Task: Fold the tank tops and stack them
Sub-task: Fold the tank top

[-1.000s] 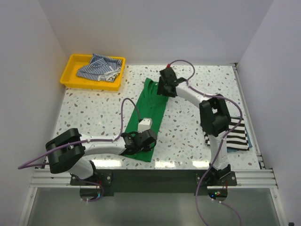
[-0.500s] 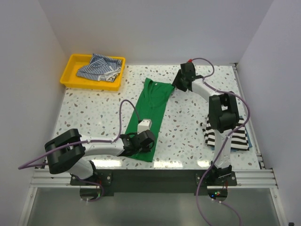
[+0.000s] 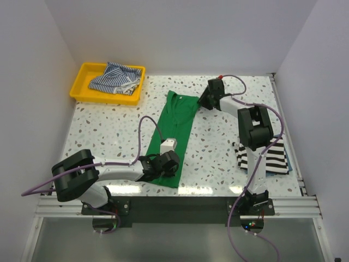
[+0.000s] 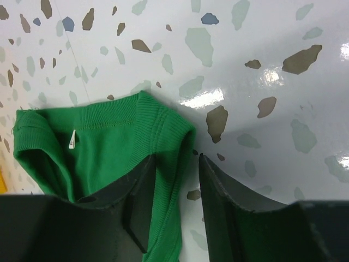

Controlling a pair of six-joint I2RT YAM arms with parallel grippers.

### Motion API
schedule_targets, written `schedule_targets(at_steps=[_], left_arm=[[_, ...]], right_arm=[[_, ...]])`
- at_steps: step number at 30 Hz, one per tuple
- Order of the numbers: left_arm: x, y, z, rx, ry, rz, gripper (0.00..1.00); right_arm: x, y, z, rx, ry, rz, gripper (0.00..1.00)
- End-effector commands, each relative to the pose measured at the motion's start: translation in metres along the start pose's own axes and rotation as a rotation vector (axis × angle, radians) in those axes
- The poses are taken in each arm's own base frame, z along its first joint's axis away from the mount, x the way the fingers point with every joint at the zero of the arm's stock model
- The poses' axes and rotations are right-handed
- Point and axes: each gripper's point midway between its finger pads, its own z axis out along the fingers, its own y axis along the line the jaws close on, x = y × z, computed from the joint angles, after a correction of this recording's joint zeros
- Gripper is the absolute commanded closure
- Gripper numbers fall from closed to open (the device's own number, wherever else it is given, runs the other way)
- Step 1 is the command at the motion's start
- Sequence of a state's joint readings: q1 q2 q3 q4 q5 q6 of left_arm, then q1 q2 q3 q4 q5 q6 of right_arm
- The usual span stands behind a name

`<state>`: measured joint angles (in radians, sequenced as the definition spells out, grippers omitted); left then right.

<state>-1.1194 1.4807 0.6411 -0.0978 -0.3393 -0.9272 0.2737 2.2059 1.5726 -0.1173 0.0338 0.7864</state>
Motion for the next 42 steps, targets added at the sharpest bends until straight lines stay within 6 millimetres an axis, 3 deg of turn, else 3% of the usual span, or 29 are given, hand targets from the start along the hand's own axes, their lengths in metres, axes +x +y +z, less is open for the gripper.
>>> schedule_targets(at_steps=[1, 9, 13, 14, 16, 17, 19, 20, 26, 29, 32, 37, 42], left_arm=[[0.030, 0.022, 0.000, -0.041, 0.102, 0.059, 0.84], [0.035, 0.022, -0.003, -0.022, 0.122, 0.071, 0.84], [0.040, 0.018, -0.005, 0.010, 0.145, 0.084, 0.84], [0.042, 0.017, -0.005, 0.020, 0.153, 0.094, 0.84], [0.046, 0.014, -0.006, 0.042, 0.168, 0.101, 0.84], [0.047, 0.013, -0.006, 0.048, 0.171, 0.106, 0.84], [0.051, 0.006, -0.007, 0.078, 0.183, 0.117, 0.84], [0.053, 0.006, -0.007, 0.080, 0.189, 0.120, 0.85], [0.061, 0.000, -0.010, 0.098, 0.208, 0.127, 0.85], [0.063, 0.002, -0.013, 0.099, 0.207, 0.111, 0.85], [0.063, 0.002, -0.017, 0.108, 0.203, 0.097, 0.85], [0.059, -0.001, -0.020, 0.119, 0.194, 0.087, 0.85], [0.051, -0.004, -0.024, 0.122, 0.172, 0.084, 0.85]], right_arm=[[-0.007, 0.003, 0.006, -0.023, -0.036, 0.049, 0.62], [-0.006, -0.003, 0.010, 0.025, -0.042, 0.012, 0.85], [-0.013, -0.006, 0.004, 0.112, -0.074, -0.094, 0.90], [-0.024, 0.001, 0.001, 0.137, -0.116, -0.128, 0.90], [-0.018, -0.004, -0.001, 0.201, -0.098, -0.230, 0.91], [-0.026, 0.007, -0.006, 0.224, -0.138, -0.268, 0.91], [-0.020, 0.003, -0.010, 0.289, -0.118, -0.369, 0.91], [-0.018, 0.013, -0.010, 0.298, -0.128, -0.405, 0.91], [-0.012, 0.018, -0.013, 0.415, -0.151, -0.546, 0.82], [-0.003, 0.015, -0.005, 0.447, -0.131, -0.586, 0.73], [-0.002, 0.022, -0.008, 0.454, -0.154, -0.608, 0.63], [0.000, 0.040, -0.015, 0.489, -0.219, -0.699, 0.59], [0.004, 0.043, -0.023, 0.492, -0.231, -0.714, 0.48]])
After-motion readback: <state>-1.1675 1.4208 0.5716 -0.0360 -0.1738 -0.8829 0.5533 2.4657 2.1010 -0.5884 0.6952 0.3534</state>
